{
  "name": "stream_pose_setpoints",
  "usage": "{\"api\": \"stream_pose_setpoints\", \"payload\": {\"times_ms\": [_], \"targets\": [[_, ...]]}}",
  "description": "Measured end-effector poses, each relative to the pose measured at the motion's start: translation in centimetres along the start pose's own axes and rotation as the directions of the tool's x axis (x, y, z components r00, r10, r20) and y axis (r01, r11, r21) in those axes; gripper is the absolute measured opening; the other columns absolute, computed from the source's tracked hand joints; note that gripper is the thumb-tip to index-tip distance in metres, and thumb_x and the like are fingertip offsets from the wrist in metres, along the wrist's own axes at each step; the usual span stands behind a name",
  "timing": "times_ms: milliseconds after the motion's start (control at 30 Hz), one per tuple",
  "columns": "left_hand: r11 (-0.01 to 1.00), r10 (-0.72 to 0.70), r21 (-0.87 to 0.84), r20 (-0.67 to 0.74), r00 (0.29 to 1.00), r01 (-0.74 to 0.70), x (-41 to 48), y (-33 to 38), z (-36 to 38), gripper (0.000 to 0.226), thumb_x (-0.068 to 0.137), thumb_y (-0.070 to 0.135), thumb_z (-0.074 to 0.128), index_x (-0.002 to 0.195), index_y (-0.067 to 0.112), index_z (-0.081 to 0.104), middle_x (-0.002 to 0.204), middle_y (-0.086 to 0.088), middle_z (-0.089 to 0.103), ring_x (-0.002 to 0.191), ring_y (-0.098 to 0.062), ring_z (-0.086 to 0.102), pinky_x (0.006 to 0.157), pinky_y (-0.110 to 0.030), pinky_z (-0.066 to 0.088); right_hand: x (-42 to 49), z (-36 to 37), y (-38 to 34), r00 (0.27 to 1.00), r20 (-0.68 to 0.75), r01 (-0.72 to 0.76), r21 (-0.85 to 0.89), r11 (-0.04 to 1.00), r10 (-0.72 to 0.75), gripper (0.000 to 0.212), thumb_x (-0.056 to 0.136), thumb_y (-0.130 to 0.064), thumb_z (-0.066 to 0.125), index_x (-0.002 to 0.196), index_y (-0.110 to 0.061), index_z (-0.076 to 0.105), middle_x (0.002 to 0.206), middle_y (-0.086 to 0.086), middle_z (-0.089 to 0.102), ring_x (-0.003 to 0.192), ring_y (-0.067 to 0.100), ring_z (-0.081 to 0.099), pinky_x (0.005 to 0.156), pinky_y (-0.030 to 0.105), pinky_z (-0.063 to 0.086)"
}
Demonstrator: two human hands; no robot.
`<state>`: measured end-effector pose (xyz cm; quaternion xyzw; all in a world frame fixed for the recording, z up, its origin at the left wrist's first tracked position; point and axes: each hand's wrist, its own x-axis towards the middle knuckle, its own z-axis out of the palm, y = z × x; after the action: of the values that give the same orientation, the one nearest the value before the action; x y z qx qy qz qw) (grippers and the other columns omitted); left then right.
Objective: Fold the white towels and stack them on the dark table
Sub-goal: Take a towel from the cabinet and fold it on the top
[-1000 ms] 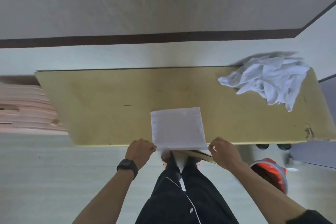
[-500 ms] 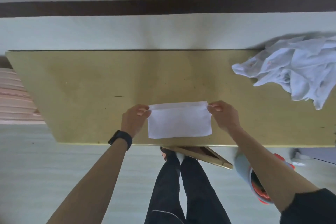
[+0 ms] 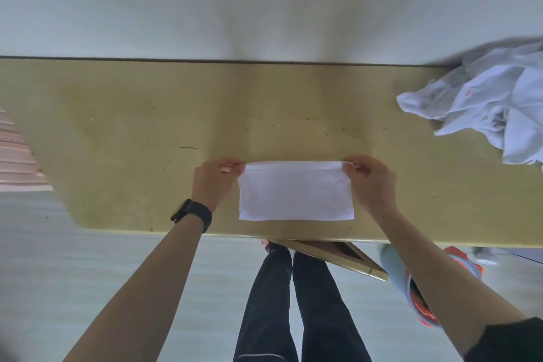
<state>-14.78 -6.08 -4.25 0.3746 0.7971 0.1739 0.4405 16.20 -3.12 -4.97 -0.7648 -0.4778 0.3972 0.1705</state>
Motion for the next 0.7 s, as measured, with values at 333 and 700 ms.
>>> {"api": "stream_pose_setpoints", "payload": {"times_ms": [333,700], "targets": [[0.973,0.117,0.203,0.0,0.993,-0.114,0.3,0.1,0.5,0.005,0.088,0.029,0.067,0.09,0.032,0.07,0.082,0.012,0.067,0.085,-0.011,0.06,0.074,-0.026,0.044,-0.8,1.3,0.6,0.982,-0.042,0.177,-0.113,0.978,-0.183,0.014,0.094,-0.017,0.063,0.103,-0.021,0.074,0.101,-0.005,0.057,0.081,0.012,0.06,0.077,0.007,0.04],[0.747,0.411,0.554,0.05,0.91,-0.368,-0.2,0.3,1.3,0.024,0.093,0.033,0.061,0.116,0.03,0.066,0.118,-0.002,0.064,0.113,-0.026,0.055,0.087,-0.037,0.046,-1.2,2.2,0.6,0.914,-0.02,0.365,-0.395,0.843,-0.405,0.024,0.088,-0.019,0.066,0.11,-0.025,0.069,0.117,-0.002,0.059,0.108,0.024,0.047,0.09,0.033,0.039]]}}
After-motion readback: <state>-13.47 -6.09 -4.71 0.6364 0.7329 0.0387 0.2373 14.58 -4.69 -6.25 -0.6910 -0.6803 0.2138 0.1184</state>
